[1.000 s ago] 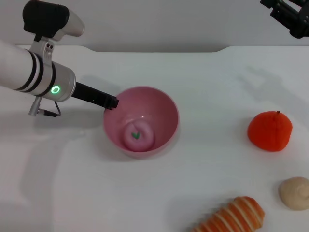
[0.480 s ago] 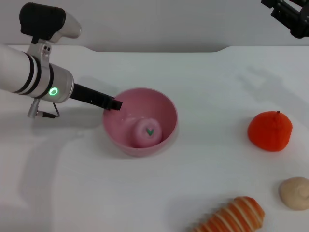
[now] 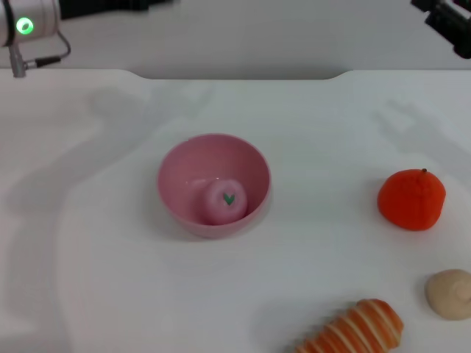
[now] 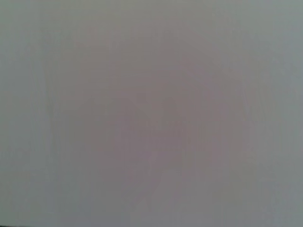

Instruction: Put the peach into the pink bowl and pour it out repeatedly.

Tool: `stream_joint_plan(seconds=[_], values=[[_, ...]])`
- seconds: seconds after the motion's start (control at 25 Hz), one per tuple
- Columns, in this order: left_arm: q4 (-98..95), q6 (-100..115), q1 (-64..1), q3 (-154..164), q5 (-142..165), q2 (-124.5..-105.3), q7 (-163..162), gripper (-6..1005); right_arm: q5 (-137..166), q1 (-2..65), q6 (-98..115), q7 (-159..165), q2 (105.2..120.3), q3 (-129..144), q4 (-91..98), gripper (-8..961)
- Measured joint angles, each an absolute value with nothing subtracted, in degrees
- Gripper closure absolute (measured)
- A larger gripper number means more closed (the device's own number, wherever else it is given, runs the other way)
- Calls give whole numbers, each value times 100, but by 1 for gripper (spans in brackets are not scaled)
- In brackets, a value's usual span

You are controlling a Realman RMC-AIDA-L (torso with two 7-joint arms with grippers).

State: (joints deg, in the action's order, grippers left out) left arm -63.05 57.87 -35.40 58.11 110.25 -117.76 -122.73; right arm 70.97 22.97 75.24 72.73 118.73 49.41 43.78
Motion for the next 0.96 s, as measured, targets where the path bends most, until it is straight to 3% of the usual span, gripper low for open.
stream_joint_plan(seconds=[0.2,0.52,0.96], values=[[-5246,5743,-3169,5808,7181,-11798,-9197,445,5860,2129,7642,6346,11870,4907,3825,486],[-2182,7611,-3246,5932,2669,-11879,-3442,445,2755,2110,8236,3307,11882,4899,2231,486],[-1002,7914,-2839,5913,1577,-11882,-2180,437,1060,2401,8507,617,11912,4905,1123,486]])
